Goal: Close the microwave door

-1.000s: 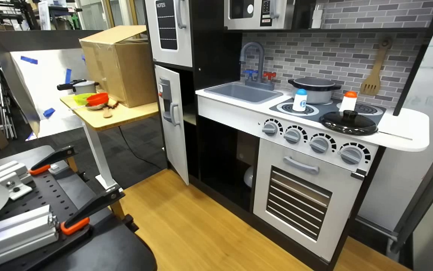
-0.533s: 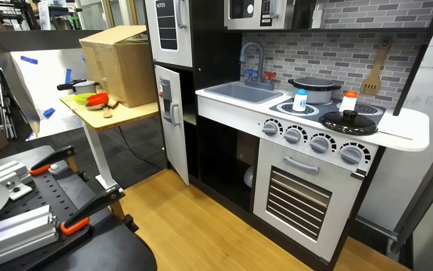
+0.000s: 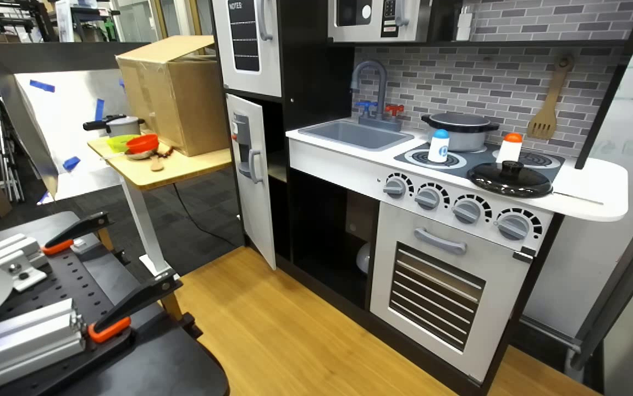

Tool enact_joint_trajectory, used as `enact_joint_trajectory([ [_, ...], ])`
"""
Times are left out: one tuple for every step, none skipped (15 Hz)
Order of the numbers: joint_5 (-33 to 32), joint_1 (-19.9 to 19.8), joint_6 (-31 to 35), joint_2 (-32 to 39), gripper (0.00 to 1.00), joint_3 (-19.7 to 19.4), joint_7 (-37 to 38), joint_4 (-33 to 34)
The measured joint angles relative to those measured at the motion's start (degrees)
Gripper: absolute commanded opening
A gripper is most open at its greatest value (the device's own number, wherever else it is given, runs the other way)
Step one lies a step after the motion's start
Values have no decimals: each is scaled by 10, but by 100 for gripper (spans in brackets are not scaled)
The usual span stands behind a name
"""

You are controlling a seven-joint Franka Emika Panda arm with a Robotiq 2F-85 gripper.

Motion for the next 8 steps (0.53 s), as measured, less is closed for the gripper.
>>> enact_joint_trajectory([
  [-1, 0, 3, 17, 100, 14, 28, 5],
  [0, 0, 3, 36, 100, 30, 58, 14],
  [3, 0, 1, 55, 100, 45, 90, 27],
  [8, 1, -5, 75, 100, 59, 120, 44],
  [16, 2, -12, 95, 100, 73, 147, 64],
  [22, 2, -22, 114, 100, 82, 166, 82],
  [23, 2, -30, 125, 100, 85, 174, 94],
  [24, 2, -33, 131, 100, 85, 176, 99],
])
